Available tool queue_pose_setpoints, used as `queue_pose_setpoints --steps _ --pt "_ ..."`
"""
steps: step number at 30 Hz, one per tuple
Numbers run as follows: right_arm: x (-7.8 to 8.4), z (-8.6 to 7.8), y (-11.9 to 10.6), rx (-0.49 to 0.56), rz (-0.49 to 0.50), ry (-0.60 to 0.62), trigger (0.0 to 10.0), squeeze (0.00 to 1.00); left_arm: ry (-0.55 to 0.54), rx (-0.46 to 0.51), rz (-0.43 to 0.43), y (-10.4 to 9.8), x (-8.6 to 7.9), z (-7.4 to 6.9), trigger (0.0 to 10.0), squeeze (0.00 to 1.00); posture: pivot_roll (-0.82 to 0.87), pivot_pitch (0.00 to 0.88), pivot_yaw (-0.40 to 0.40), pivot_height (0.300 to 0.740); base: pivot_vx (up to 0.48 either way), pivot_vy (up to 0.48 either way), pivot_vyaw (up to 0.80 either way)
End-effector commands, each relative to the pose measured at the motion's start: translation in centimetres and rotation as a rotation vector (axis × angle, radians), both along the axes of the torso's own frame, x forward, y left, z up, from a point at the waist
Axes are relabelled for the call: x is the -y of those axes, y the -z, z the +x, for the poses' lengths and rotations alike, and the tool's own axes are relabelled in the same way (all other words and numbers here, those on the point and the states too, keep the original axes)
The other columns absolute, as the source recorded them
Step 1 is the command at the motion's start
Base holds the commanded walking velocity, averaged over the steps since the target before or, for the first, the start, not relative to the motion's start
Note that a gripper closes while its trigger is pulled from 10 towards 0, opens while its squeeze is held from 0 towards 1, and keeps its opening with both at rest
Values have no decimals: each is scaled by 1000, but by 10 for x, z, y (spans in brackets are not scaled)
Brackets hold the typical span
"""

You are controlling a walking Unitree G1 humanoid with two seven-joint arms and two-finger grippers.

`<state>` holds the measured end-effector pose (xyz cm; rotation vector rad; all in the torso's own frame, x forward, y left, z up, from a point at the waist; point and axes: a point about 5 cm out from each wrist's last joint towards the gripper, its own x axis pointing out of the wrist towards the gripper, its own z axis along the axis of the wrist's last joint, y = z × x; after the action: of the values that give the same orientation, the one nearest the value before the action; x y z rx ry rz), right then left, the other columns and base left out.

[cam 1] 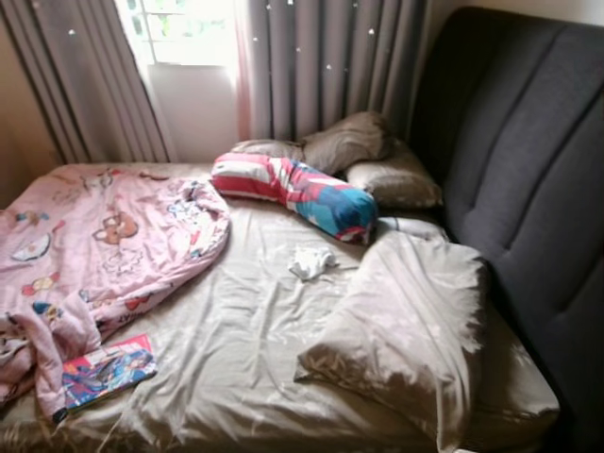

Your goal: Clean up the room

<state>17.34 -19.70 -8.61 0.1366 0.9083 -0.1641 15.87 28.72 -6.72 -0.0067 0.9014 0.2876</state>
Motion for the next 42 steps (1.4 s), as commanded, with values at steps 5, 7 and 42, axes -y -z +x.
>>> queue_pose_setpoints --steps 5,7,42 --pt "3 1 -1 2 -5 3 10000 0 -6 -21 -8 2 1 -4 10000 0 37 0 -30 740 316 0 0" --pt "10 -4 0 -11 -11 16 10000 0 -8 -14 -14 2 1 -3 10000 0 29 0 -27 740 337 0 0" --pt "27 -2 -4 13 -16 50 10000 0 -19 13 -6 -1 0 3 10000 0 31 0 -31 740 17 -14 0"
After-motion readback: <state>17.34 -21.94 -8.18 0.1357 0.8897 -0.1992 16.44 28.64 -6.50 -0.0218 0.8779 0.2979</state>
